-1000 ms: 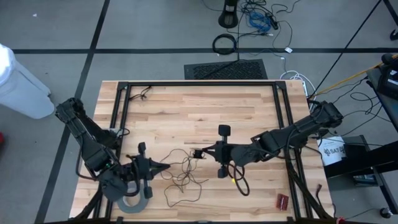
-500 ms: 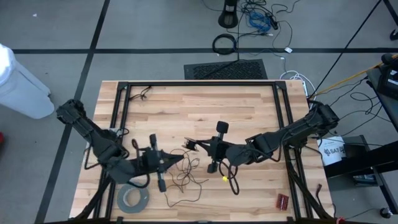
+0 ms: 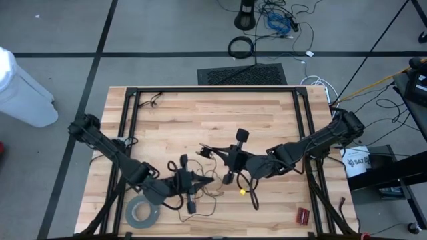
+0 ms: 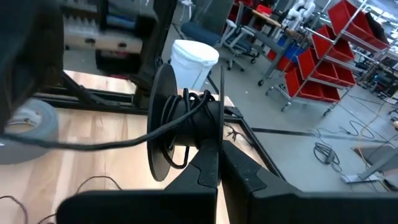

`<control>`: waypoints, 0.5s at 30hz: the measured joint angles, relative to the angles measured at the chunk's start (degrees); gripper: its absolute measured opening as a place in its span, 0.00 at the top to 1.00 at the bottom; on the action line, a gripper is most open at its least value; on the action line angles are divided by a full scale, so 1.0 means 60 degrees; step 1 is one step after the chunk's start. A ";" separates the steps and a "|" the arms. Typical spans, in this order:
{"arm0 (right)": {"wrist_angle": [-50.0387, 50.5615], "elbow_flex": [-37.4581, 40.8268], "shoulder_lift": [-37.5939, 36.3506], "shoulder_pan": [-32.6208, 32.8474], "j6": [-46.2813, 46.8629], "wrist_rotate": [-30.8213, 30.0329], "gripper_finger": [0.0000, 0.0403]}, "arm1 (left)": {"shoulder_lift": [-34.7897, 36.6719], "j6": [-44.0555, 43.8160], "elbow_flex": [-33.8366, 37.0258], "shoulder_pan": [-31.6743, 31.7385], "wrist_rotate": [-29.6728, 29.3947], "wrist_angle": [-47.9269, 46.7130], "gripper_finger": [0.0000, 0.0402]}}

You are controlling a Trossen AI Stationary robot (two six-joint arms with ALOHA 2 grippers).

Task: Coil cords
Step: Coil the black wire onto the spool

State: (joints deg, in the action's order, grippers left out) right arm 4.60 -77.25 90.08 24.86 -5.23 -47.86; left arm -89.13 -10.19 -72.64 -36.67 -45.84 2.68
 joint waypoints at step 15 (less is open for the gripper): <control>-0.0006 0.0000 -0.0271 0.0318 0.0262 0.0047 1.00 | -0.0756 -0.0314 0.0000 0.0066 -0.0273 0.0578 0.87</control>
State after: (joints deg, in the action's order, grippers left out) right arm 4.57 -77.25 88.45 26.77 -3.66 -47.57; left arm -93.67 -12.07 -72.64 -36.27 -47.48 6.15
